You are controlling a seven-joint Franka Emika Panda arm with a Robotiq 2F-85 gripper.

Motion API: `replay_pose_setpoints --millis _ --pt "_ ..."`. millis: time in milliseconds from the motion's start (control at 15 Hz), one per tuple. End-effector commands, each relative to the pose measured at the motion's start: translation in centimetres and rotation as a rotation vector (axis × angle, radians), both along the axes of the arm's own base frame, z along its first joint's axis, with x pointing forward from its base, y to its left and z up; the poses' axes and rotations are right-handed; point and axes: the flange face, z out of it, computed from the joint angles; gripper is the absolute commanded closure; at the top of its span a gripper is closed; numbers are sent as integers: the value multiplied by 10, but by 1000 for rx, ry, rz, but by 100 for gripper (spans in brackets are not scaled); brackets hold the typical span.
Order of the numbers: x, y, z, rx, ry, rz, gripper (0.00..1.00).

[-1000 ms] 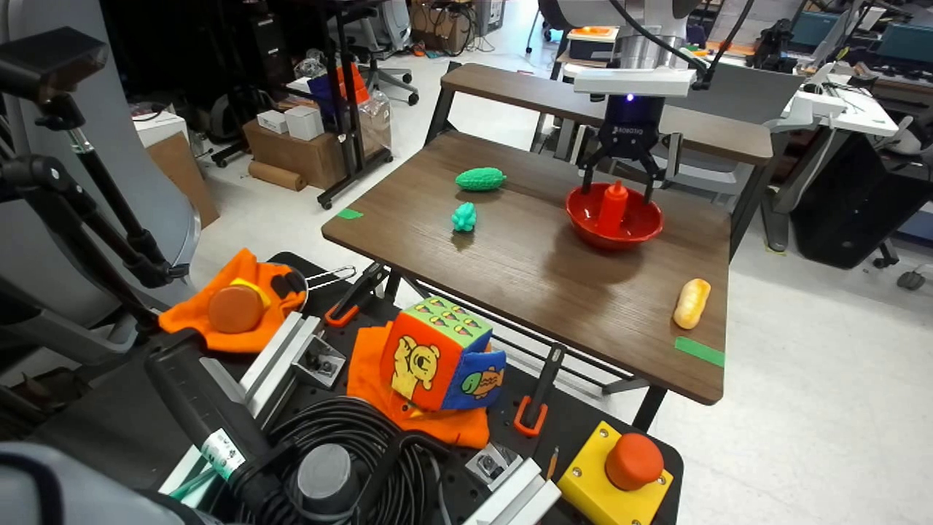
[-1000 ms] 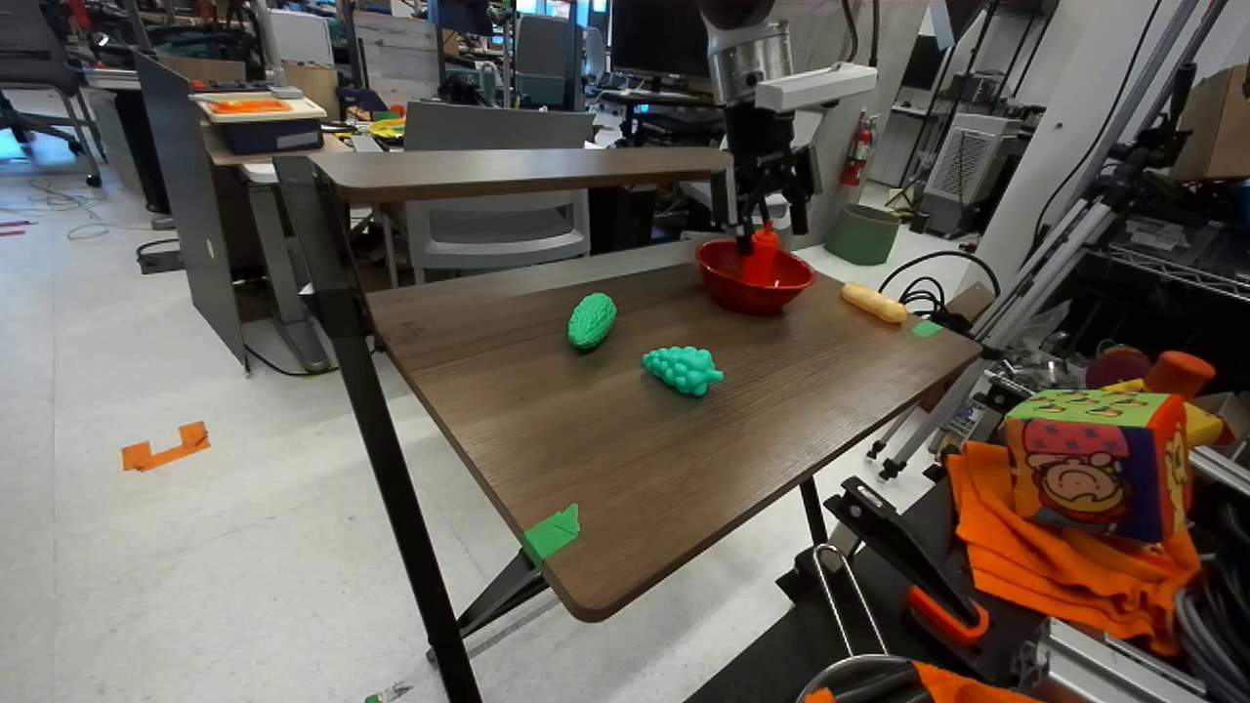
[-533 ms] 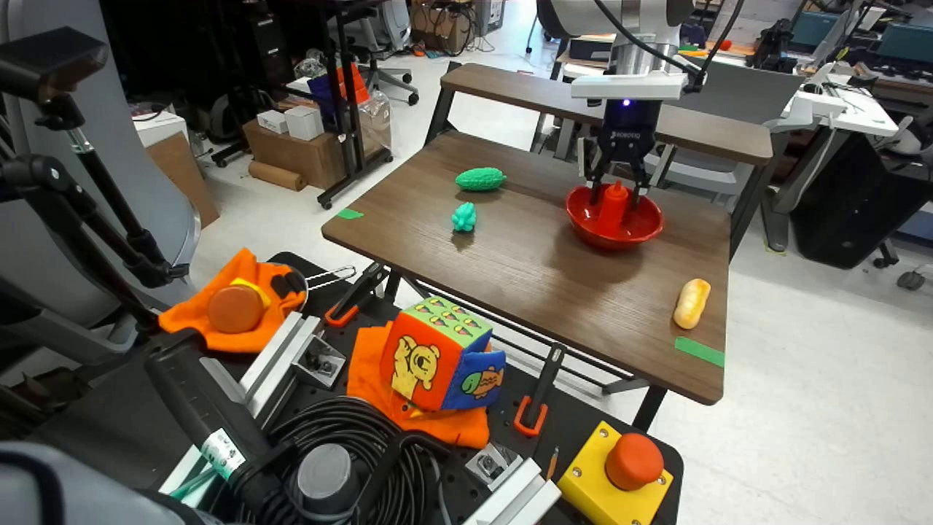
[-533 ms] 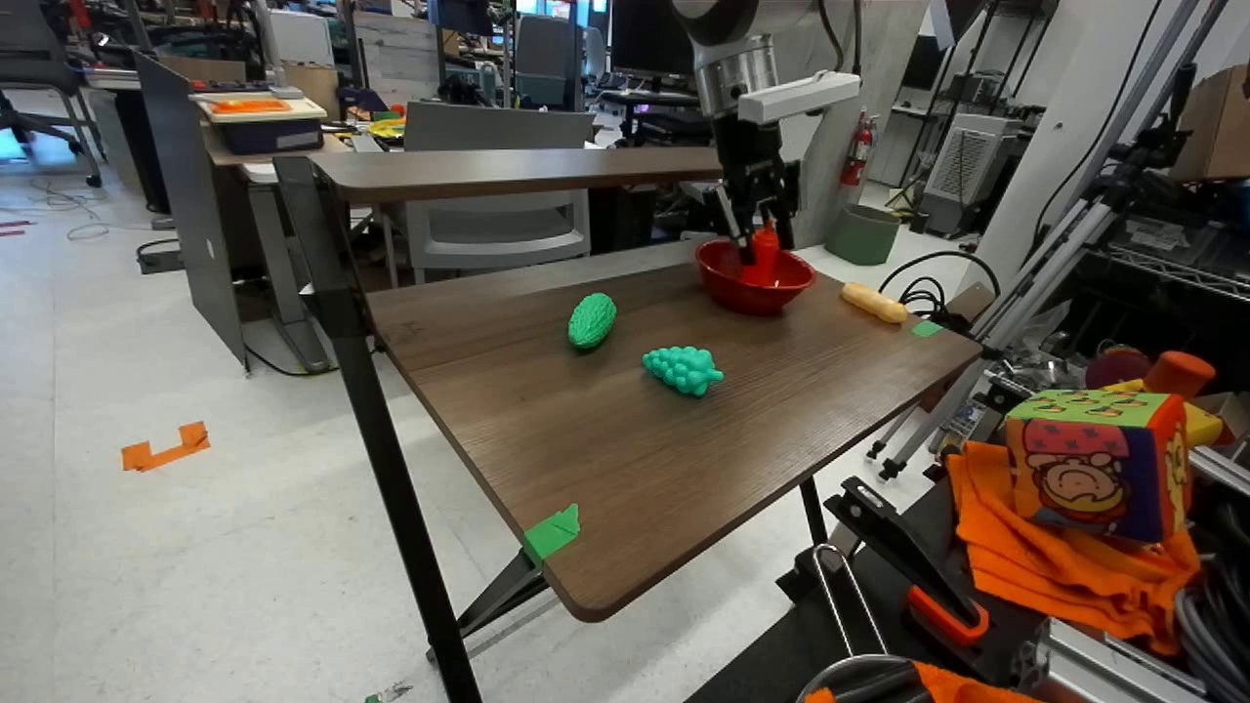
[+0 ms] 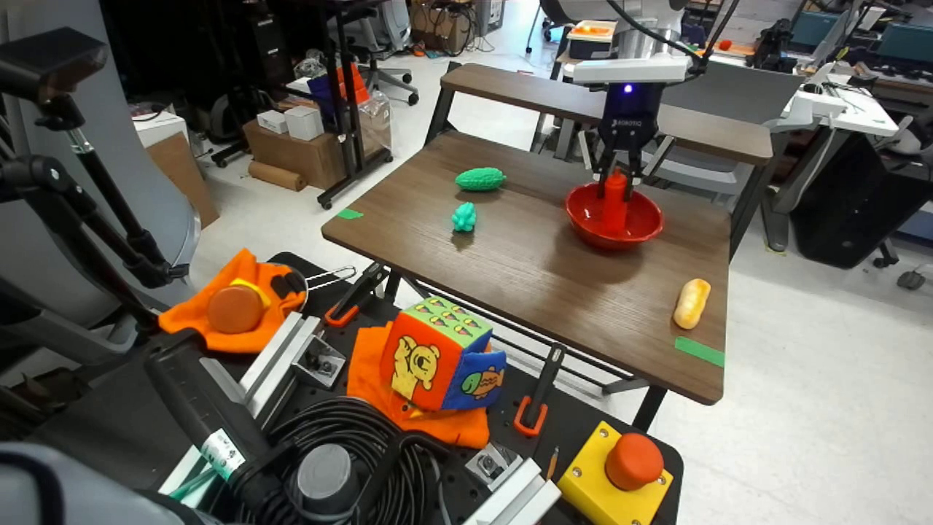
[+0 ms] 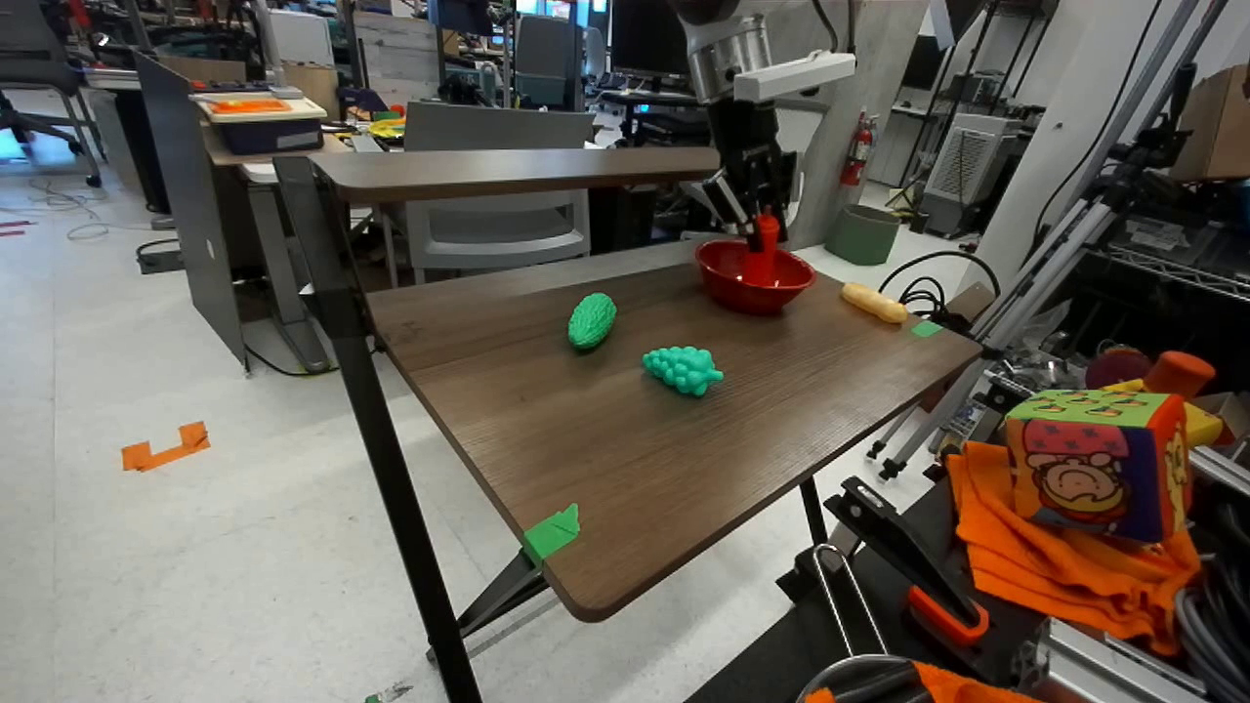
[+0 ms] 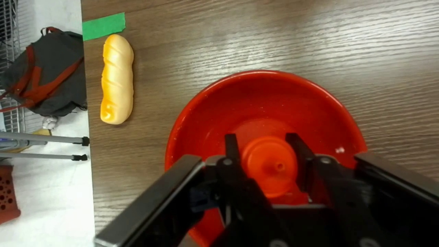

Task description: Remove the red sauce bottle from the red bowl

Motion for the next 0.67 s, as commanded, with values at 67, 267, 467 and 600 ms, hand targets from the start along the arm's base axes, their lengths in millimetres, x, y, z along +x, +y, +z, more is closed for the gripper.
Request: replay_pose_setpoints --millis 67,267,467,600 --pt "-15 11 87 98 -28 74 87" --pt "-43 12 123 208 11 160 87" --pt "-79 7 137 293 82 227 87" --pt "-98 2 133 302 95 240 87"
